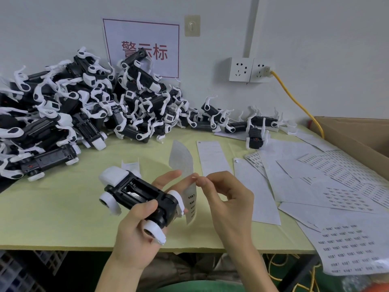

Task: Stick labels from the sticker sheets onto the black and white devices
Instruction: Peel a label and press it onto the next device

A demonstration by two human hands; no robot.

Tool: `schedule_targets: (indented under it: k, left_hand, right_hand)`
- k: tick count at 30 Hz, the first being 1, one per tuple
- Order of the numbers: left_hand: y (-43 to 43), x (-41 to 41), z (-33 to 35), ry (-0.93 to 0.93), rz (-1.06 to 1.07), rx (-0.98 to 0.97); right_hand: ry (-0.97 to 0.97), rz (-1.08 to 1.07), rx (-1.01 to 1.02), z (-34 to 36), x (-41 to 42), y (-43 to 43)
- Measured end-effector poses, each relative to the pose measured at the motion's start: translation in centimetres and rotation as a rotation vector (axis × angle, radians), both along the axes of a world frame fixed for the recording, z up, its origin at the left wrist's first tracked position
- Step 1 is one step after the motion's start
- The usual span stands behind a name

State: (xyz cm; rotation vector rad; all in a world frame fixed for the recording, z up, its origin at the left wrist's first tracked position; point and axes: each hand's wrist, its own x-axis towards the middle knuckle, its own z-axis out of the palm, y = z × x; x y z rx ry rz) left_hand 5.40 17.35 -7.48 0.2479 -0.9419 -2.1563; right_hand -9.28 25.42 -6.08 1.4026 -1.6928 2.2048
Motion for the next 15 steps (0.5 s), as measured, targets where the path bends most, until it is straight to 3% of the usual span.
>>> schedule_targets:
  k: [8,15]
  left_hand:
    - [0.29,-0.06,0.35,0.094,-0.033,-0.034]
    - [0.17,-0.19,-0.34,-0.062,0.015,-0.042]
  right_hand:
    - [0.074,0.057,0.070,-0.54,-0.28,-0.31]
    - [0.076,-0.067,-0.046,-0.56,-0.20,0.02]
